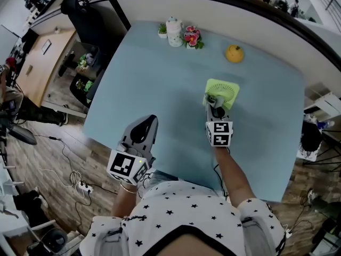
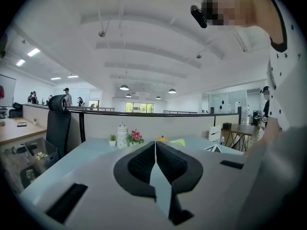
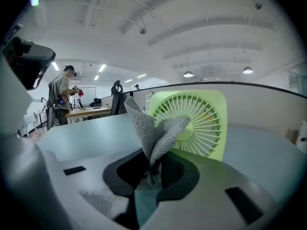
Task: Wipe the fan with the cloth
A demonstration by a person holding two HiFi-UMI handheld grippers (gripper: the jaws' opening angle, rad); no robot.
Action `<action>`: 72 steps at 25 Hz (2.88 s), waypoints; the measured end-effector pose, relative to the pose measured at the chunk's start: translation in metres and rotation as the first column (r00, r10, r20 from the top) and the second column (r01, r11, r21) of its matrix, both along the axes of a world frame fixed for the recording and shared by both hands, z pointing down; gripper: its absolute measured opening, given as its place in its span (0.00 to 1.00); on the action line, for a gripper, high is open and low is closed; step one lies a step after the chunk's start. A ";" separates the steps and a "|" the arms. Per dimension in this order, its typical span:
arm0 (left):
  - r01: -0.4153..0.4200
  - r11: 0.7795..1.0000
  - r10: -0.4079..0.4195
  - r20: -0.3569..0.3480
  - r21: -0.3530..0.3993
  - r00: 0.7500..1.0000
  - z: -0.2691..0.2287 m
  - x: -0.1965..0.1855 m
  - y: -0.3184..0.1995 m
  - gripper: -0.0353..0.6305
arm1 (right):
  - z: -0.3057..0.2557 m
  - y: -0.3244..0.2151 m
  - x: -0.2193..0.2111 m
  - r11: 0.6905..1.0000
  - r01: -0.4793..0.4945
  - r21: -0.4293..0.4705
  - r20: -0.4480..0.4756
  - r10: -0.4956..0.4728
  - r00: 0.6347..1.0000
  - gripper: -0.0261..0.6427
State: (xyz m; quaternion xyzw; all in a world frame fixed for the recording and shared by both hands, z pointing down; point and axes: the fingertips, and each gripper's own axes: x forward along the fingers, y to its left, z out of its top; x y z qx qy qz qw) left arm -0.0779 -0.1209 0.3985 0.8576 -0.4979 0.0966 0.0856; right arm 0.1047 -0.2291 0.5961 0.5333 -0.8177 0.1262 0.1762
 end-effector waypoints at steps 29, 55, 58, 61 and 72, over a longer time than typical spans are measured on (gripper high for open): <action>-0.099 0.995 0.099 0.001 -0.006 0.995 0.000 0.052 -0.008 0.10 | -0.005 0.010 0.111 0.971 -0.240 -0.019 0.085 0.241 0.967 0.11; -0.009 1.000 0.008 -0.026 -0.019 1.000 0.004 0.008 -0.006 0.10 | 0.019 0.014 -0.003 0.999 0.040 -0.026 -0.051 -0.041 0.998 0.11; -0.018 1.000 0.018 -0.031 -0.018 0.999 0.003 0.010 -0.008 0.10 | 0.015 0.013 0.009 1.000 0.003 -0.027 -0.049 -0.005 0.999 0.11; -0.029 0.999 0.029 -0.031 -0.019 0.999 0.005 0.014 -0.008 0.10 | 0.018 0.014 0.024 0.999 -0.033 -0.036 -0.050 0.031 0.998 0.11; -0.053 0.998 0.052 -0.028 -0.021 0.998 0.004 0.033 -0.005 0.10 | 0.017 0.020 0.090 0.984 -0.172 -0.038 -0.044 0.170 0.984 0.11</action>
